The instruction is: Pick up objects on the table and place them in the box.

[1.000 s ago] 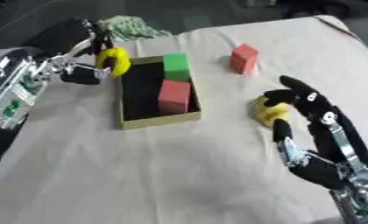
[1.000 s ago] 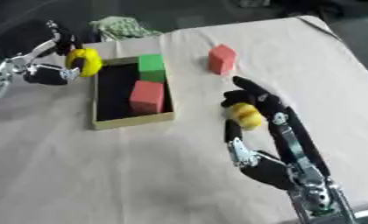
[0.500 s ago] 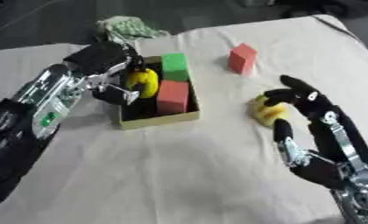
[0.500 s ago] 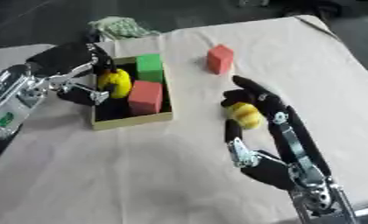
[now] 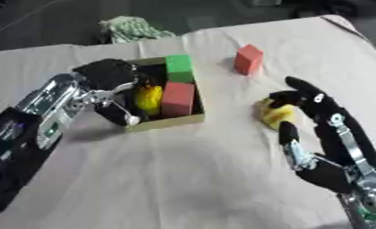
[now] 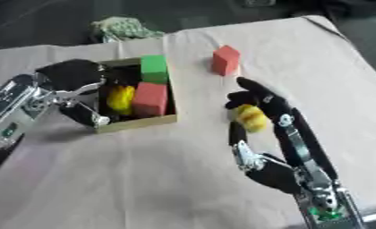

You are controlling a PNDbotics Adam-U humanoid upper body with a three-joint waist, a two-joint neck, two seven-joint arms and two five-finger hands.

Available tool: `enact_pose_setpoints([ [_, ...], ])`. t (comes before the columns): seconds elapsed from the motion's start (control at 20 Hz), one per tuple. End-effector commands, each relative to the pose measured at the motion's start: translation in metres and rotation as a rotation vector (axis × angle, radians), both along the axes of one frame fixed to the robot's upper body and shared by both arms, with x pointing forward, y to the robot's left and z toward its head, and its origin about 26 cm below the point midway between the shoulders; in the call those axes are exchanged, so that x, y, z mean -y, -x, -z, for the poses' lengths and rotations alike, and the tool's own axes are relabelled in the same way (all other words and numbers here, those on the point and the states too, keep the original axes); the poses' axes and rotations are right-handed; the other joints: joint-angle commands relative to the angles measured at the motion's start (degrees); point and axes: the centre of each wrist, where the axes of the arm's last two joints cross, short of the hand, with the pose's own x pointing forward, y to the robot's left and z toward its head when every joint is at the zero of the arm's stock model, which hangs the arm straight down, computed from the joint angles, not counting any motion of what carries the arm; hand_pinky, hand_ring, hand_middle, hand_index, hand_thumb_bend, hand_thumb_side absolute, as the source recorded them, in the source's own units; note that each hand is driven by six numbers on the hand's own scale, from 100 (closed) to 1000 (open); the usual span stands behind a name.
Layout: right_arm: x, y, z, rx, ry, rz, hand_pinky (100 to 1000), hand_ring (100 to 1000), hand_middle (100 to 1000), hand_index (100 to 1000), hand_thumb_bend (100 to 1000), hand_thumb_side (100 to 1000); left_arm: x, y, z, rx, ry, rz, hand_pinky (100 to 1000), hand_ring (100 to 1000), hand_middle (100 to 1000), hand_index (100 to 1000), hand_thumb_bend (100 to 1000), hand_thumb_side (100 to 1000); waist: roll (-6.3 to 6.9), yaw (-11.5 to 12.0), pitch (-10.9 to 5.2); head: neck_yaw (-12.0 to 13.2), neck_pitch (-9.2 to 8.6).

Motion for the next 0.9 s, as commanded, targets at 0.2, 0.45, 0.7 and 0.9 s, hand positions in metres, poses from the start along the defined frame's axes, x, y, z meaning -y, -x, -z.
enact_pose_setpoints([
  [0.2,0.005,0.002,-0.007,0.03,0.008,0.025,815,795,638,939,100,433,-0.03,0.039,-0.056,0.068,0.134,0.04,770,699,695,877,149,268,-0.02,0.9,-1.32,-1.0,-0.69],
  [0.45,0.009,0.002,-0.008,0.034,0.01,0.052,815,795,639,940,100,434,-0.065,0.093,-0.076,0.039,0.441,0.089,792,685,653,867,100,245,0.0,2.0,-1.47,-1.7,-0.66],
  [0.7,0.018,0.0,-0.012,0.059,0.01,0.086,814,796,645,943,100,437,-0.096,0.127,-0.053,-0.05,0.944,0.145,799,661,609,838,100,397,-0.45,3.2,-1.93,-2.0,-0.17],
  [0.9,0.033,-0.006,-0.032,0.122,0.013,0.108,811,794,647,944,100,448,-0.114,0.132,-0.016,-0.08,1.172,0.153,796,650,598,833,100,460,-1.09,4.5,-2.64,-2.8,0.16],
])
